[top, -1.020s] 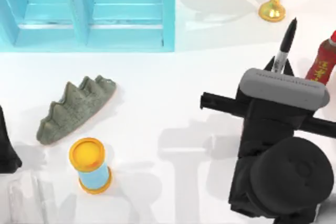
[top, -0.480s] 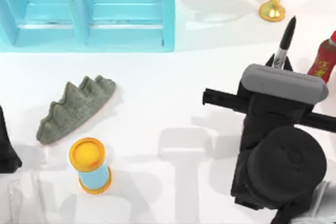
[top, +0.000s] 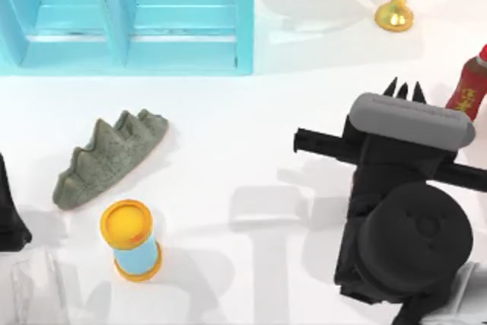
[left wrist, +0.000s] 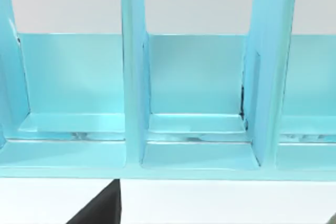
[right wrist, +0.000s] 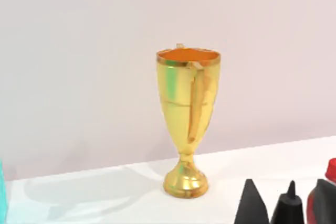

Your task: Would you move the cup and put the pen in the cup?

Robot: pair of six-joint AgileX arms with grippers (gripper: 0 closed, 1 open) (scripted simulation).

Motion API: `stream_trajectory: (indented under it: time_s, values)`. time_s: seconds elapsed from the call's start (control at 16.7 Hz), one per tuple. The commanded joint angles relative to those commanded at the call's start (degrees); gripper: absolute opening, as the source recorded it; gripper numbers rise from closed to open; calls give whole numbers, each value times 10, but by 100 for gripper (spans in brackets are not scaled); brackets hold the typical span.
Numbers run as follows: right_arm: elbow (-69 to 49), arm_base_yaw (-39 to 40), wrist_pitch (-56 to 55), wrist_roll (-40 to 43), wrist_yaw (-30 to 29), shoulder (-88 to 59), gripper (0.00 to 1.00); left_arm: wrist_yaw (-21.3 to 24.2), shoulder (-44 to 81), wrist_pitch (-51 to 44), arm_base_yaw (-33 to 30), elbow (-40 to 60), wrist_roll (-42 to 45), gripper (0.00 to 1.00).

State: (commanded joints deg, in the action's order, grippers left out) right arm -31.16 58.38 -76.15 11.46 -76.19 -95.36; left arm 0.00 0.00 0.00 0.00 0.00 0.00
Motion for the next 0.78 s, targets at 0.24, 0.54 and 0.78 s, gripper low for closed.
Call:
stream_trajectory:
  time_s: [0.24,0.54,0.78]
  values:
    - [0,0,0,0,0,0,75,0,0,0,0,0,0,100]
    - [0,0,0,0,0,0,100,0,0,0,0,0,0,100]
    - [0,0,0,0,0,0,100,0,0,0,0,0,0,100]
